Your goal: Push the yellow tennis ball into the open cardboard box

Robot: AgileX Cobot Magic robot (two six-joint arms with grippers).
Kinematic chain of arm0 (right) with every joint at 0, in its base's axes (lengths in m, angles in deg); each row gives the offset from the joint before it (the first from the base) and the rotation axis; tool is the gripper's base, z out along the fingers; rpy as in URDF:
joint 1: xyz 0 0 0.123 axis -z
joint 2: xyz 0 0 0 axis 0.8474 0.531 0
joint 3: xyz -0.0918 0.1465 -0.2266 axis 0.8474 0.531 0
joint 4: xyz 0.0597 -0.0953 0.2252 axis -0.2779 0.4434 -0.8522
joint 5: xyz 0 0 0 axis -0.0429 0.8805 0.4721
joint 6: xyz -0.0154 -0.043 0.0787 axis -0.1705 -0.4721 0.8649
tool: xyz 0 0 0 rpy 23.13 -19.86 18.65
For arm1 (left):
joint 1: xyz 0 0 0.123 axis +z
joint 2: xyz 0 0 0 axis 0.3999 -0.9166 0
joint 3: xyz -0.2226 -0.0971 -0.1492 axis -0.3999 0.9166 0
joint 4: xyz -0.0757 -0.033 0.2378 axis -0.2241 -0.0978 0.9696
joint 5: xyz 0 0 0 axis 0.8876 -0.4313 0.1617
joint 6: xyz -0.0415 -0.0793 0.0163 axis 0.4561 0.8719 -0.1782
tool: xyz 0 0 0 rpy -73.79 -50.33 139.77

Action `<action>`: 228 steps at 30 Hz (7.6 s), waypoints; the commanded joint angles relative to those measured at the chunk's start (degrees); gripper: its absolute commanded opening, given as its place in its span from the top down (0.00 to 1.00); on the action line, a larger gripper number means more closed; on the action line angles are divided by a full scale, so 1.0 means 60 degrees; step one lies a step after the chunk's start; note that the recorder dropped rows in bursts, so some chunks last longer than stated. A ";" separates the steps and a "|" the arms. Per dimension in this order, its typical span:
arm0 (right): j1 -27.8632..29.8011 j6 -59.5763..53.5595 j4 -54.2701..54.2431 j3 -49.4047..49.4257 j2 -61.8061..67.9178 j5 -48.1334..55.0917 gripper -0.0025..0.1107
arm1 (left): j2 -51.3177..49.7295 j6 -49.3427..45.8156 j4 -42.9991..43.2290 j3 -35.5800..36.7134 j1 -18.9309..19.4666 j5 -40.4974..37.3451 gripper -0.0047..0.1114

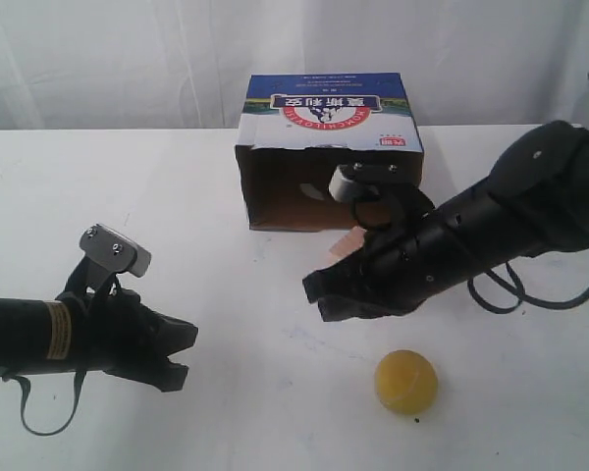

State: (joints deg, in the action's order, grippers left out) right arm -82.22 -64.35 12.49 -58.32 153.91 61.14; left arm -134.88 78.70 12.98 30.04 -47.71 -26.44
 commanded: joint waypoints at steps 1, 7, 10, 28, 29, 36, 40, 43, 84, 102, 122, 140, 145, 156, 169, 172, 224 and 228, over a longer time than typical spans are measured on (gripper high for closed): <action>-0.0041 0.2285 0.2958 0.0007 0.0010 -0.0444 0.98 | 0.0029 -0.0216 0.0010 0.0081 0.0009 -0.0157 0.96; -0.0041 0.4185 0.5243 0.0323 0.0117 -0.0055 0.98 | 0.0029 -0.0350 0.0010 0.0081 0.0009 -0.0331 0.96; -0.0145 0.4185 0.5196 0.0475 0.0133 -0.0211 0.98 | 0.0029 -0.0350 0.0010 0.0064 0.0009 -0.0331 0.96; -0.1761 0.2687 0.3012 -0.0431 0.0225 -0.2374 0.98 | 0.0029 -0.1353 -0.0892 0.0063 0.0009 -0.0249 0.96; -0.1761 0.2687 0.3012 -0.0520 0.0157 -0.2374 0.98 | 0.0029 -0.1353 -0.0990 0.0063 0.0009 -0.0166 0.96; -0.1742 0.3168 0.4232 -0.0578 -0.0154 -0.1265 0.98 | 0.0029 -0.1059 -0.0661 0.0063 -0.0040 0.1763 0.96; -0.1742 0.3869 0.5461 -0.0578 -0.0154 -0.1038 0.98 | 0.0029 -0.1523 -0.0661 0.0063 -0.0768 0.1640 0.96; -0.1742 0.4878 0.6533 -0.0578 -0.0161 -0.1410 0.98 | 0.0029 -0.2166 -0.0996 0.0063 -0.1504 0.1640 0.96; 0.0943 1.3114 1.6500 -0.0538 -0.3004 0.1644 0.98 | -0.0714 -0.7766 -0.6723 -0.1696 -0.1985 0.0809 0.96; 0.0943 1.3134 1.6267 0.0565 -0.2985 0.1534 0.98 | -0.1303 -0.4106 -0.4047 -0.1425 -0.1985 0.0669 0.96; 0.0943 1.1716 1.5425 0.0886 -0.3422 0.3057 0.98 | -0.3477 -0.5817 -0.4562 -0.4363 -0.1985 -0.0648 0.96; 0.0943 1.1716 1.4876 0.2085 -0.3422 0.2422 0.98 | -0.3450 -0.6168 -0.4768 -0.5667 -0.1936 -0.0790 0.96; 0.0943 1.1716 1.4641 0.2128 -0.3422 0.2268 0.98 | -0.2718 -0.5663 -0.4834 -0.5667 -0.1873 -0.1413 0.96; 0.0943 1.1716 1.4552 0.2128 -0.3422 0.1489 0.98 | -0.1856 -0.2803 -0.2436 -0.3568 -0.1891 -0.1114 0.96; 0.0943 1.1716 1.4552 0.2128 -0.3422 0.1489 0.98 | -0.2556 -0.4790 -0.3257 -0.3043 -0.1891 -0.0502 0.96; 0.0943 1.1716 1.4552 0.2128 -0.3422 0.1595 0.98 | -0.2754 -0.6091 -0.4677 -0.3075 -0.1891 -0.0482 0.96; 0.0943 1.1674 1.3567 0.2128 -0.3422 0.1745 0.98 | -0.4744 -0.3354 0.0871 -0.7712 -0.0938 -0.2662 0.96; 0.0943 1.1674 1.3220 0.2128 -0.3422 0.1803 0.98 | -0.4792 -0.3927 0.0489 -0.8512 -0.0799 -0.2394 0.96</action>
State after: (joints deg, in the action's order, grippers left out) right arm -76.86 6.11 93.10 -45.76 133.71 71.51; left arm -162.36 57.81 16.71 -19.22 -53.08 -38.34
